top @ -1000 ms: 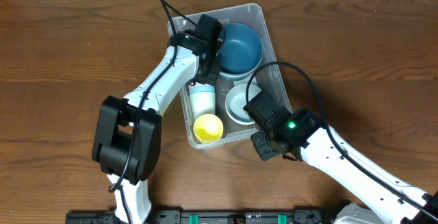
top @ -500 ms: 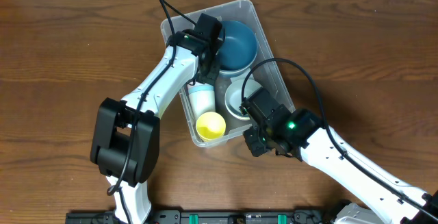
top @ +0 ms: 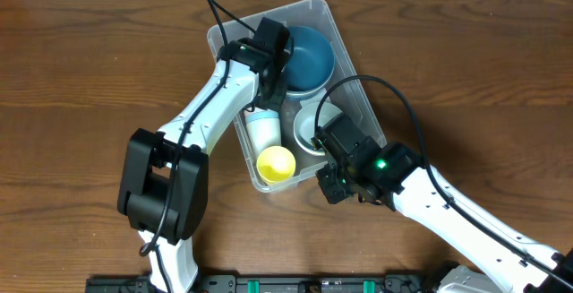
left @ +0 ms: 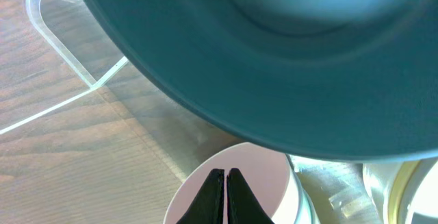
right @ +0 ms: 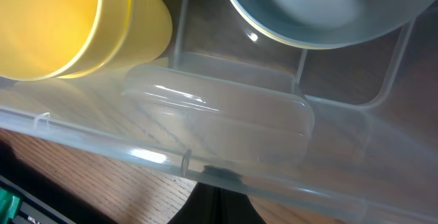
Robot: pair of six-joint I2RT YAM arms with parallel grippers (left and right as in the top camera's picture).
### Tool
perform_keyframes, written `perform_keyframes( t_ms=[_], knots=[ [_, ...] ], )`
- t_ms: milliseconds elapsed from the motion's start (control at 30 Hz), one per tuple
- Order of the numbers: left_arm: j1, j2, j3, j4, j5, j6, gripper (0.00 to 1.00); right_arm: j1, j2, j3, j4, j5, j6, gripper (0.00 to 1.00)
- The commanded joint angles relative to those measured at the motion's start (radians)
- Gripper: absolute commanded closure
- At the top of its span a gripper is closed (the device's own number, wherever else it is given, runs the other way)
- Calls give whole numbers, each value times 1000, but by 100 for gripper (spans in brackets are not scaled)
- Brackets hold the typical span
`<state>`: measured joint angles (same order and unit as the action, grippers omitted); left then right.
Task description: Pack container
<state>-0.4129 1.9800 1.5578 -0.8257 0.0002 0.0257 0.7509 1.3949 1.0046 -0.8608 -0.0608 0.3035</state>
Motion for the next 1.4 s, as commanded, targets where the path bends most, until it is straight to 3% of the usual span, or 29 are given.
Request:
perform_keyframes(
  t_ms=[0,567,667,867,1167,1367],
  knots=[
    [2,-21,8,-28,16,-2,94,10,4,1,19,9,7,99],
    [1,-70,47,-120,65,-39,94,9,4,1,19,12,7,99],
    [1,-71,47,-124,132,-39,94,9,4,1,19,12,7,99],
    [5,-71,47,-70,106,-45,94,9,4,1,18,12,7,99],
    [4,-53,32,-65,-142,-372,94,9,4,1,6,37,7,99],
    [4,-34,28,-55,-144,-429,94,9,4,1,6,39,7,99]
  ],
)
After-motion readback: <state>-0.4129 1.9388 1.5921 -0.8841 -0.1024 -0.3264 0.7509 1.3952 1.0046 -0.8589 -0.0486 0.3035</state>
